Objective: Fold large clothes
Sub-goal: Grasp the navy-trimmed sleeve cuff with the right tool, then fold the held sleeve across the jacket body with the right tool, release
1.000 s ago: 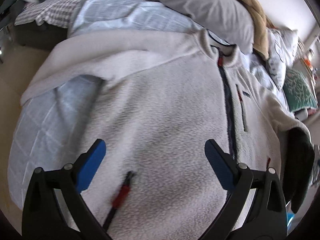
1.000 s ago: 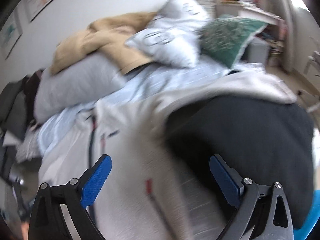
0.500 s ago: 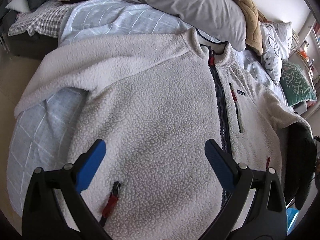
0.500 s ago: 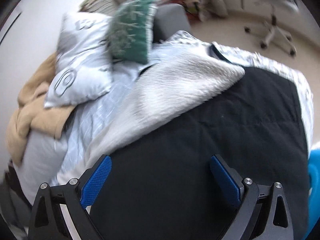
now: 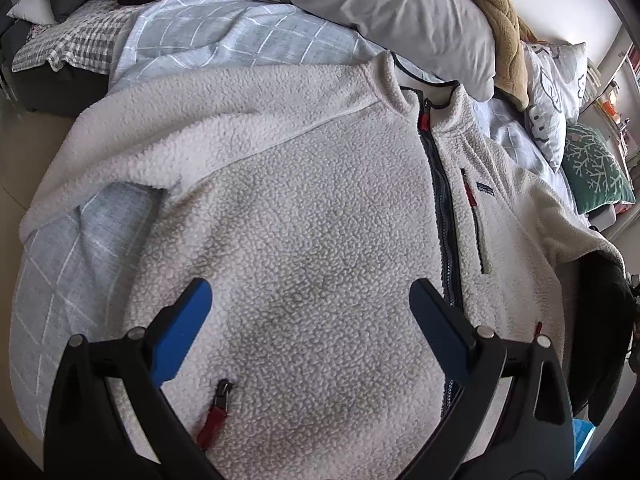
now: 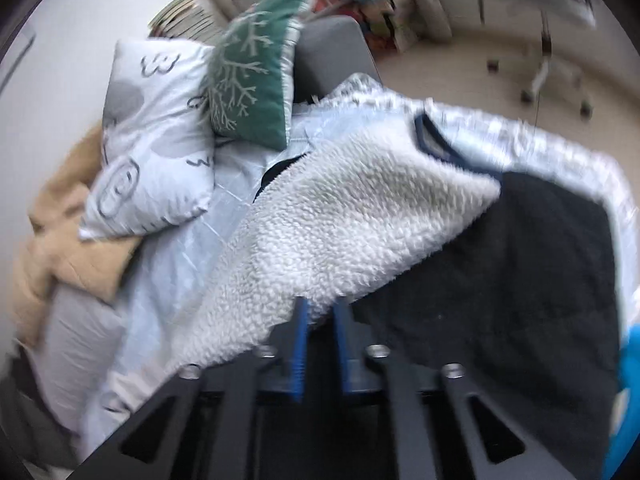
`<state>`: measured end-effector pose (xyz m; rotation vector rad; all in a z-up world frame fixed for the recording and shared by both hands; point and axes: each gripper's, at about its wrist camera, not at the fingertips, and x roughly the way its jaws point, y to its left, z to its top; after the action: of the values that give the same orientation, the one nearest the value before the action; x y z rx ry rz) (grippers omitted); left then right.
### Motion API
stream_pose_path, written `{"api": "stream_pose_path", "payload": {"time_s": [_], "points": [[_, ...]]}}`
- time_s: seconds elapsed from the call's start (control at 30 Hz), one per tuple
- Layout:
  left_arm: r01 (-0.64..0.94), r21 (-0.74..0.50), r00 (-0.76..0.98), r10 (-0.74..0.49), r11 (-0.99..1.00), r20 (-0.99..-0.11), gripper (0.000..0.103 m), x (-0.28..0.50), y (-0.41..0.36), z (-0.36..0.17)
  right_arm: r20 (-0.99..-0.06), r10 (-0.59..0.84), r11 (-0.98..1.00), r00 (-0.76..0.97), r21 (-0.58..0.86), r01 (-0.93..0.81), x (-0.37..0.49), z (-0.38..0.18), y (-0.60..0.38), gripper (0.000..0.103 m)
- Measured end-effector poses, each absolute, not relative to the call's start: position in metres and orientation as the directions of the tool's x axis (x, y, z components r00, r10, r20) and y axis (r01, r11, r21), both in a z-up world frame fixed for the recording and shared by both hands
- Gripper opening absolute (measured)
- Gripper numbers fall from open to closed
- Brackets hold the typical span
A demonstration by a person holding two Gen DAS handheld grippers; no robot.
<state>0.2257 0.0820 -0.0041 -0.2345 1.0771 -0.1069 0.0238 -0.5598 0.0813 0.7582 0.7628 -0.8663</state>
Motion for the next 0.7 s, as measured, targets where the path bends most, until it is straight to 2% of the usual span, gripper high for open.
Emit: {"api": "stream_pose_path", "payload": {"time_s": [0.17,0.33,0.53,0.7], "points": [[-0.02,-0.258,0.472,-0.218,0.966,-0.854,0.099,0.223,0.083,-0.001,-0.757,-0.461,0.557,0.463,0.16,0.815,0.049,0.124,-0.517,0.003],[-0.025,-0.27,0.486,-0.224,0.963,-0.845,0.099,0.22,0.088,0.005,-0.679,-0.479,0.693,0.556,0.096,0.714,0.086,0.173,-0.457,0.003],[-0.035,-0.292,0.495,-0.237,0.956,-0.836,0.099,0.218,0.094,0.009,-0.628,-0.426,0.835,0.652,0.005,0.55,0.139,0.203,-0.357,0.003],[-0.032,-0.297,0.498,-0.243,0.954,-0.833,0.099,0.217,0.096,0.011,-0.631,-0.34,0.918,0.697,-0.063,0.391,0.18,0.193,-0.266,0.003]]}}
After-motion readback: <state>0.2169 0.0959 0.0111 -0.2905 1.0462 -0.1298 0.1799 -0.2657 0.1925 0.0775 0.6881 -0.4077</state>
